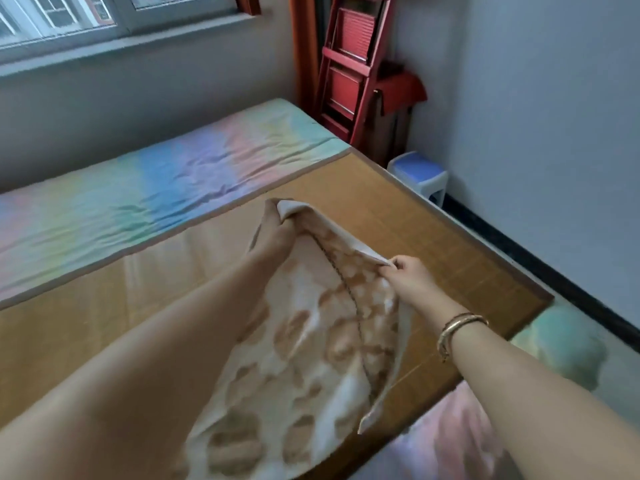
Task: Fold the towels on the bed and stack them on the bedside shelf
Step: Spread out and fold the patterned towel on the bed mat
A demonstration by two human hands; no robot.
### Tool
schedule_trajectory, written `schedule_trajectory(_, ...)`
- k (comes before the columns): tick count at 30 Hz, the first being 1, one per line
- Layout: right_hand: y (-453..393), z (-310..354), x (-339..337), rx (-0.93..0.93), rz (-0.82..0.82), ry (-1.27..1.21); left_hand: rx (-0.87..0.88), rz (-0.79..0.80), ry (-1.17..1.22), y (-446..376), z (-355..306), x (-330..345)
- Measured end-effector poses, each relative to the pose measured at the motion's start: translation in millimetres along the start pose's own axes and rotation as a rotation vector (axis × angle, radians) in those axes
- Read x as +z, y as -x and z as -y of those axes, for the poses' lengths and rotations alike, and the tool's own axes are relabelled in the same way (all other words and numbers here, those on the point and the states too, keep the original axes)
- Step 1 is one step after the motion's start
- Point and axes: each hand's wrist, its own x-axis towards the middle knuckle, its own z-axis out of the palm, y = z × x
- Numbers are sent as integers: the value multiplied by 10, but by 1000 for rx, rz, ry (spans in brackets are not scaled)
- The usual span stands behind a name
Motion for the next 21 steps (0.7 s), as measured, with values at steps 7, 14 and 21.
schedule_trajectory(7, -1134, -450, -1057, -78, -256, 179, 212, 222, -166, -1153, -561, 1547)
schedule_trajectory(14, -969, -1163, -716, -51, 70, 384, -47, 413, -431, -744, 415, 1759)
schedule_trajectory(21, -744, -1178, -138, -58, 194, 292, -276, 399, -441, -28, 1288, 1078)
